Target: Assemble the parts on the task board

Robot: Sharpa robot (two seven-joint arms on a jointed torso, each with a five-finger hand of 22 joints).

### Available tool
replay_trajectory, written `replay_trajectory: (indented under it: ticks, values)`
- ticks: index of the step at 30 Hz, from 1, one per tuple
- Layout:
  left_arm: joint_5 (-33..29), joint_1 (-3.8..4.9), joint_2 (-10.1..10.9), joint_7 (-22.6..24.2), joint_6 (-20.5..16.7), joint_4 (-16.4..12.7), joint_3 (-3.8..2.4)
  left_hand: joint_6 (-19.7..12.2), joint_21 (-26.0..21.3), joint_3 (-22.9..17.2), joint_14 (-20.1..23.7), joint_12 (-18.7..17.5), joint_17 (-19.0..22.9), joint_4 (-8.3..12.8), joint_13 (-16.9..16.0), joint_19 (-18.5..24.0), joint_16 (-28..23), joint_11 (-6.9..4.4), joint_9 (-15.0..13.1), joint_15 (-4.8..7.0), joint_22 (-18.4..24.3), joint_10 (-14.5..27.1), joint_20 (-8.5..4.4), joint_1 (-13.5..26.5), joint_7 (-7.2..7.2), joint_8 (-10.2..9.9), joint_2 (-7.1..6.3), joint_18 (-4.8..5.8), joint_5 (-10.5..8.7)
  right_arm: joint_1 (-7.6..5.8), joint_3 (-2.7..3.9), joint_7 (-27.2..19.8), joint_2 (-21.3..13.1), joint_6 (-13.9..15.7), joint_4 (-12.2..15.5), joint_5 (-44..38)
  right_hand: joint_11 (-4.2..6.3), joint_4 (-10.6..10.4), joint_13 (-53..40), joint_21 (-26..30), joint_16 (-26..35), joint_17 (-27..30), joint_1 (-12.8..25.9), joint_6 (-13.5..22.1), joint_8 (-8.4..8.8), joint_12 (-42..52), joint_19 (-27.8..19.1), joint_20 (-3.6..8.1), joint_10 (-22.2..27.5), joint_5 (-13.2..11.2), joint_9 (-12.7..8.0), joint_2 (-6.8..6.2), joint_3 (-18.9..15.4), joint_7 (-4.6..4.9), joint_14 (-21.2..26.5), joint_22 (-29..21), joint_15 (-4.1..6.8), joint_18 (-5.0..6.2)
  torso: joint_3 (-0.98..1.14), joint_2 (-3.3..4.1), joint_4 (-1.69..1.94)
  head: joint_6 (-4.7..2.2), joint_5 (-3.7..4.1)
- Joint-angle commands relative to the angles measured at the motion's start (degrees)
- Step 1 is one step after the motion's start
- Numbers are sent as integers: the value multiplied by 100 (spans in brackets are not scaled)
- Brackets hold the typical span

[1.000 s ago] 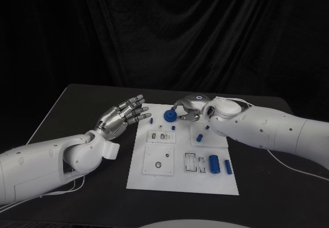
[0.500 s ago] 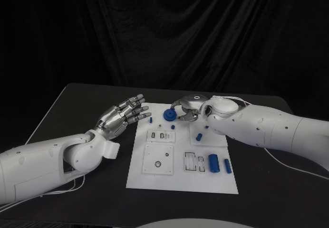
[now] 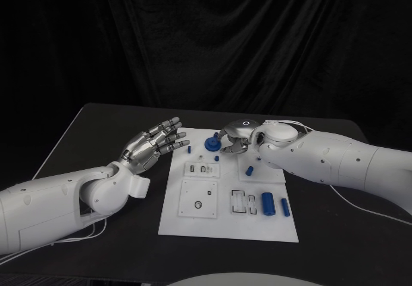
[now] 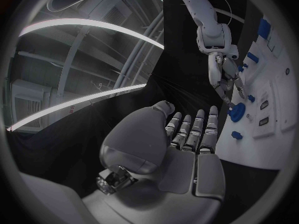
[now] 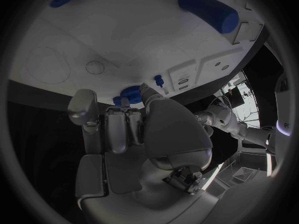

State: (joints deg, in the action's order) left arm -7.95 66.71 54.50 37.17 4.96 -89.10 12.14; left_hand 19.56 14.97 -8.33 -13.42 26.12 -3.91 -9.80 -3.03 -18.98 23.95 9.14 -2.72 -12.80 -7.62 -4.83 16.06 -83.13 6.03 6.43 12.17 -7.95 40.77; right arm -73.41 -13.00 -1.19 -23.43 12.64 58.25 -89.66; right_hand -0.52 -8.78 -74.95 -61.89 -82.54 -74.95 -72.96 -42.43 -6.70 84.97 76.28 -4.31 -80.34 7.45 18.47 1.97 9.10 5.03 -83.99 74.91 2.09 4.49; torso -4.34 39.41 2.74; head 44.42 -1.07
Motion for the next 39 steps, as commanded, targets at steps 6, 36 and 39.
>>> replay_trajectory:
  ticks: [6,36,39]
  values:
    - [8,-7,-1,40,68,-15,-5,-14,35,-46,0,15,-5,3,0,-4,24,13,-6,-35,-9,28,29,65,35,22,-13,59,-26,26,-5,107,-21,-138,1,-15,-27,-65,-707,41,10,-880,37,-543,-57,-2,25,8,-4,16,-124,44,33,44,-137,769,11,107,0,1,-1,18,-13]
    - [8,-8,114,38,29,-59,-5,6,43,-83,-10,46,-8,7,-4,-7,53,18,-9,-38,-12,22,28,84,36,30,-22,65,-24,-695,-25,463,-1825,552,1415,-15,10,-102,-434,274,430,-520,1,-698,128,-196,55,44,215,45,-12,-67,-12,11,17,724,53,138,0,-13,-33,41,-71]
    - [8,-8,104,38,34,-58,-5,6,43,-83,-10,46,-8,7,-4,-7,53,18,-9,-38,-12,22,28,84,36,30,-22,65,-24,-724,-57,423,-2142,588,1595,-15,37,-94,-422,186,404,-537,-63,-587,245,-203,113,56,199,57,-104,-78,17,-26,-13,750,72,122,-2,-13,-28,17,-47]
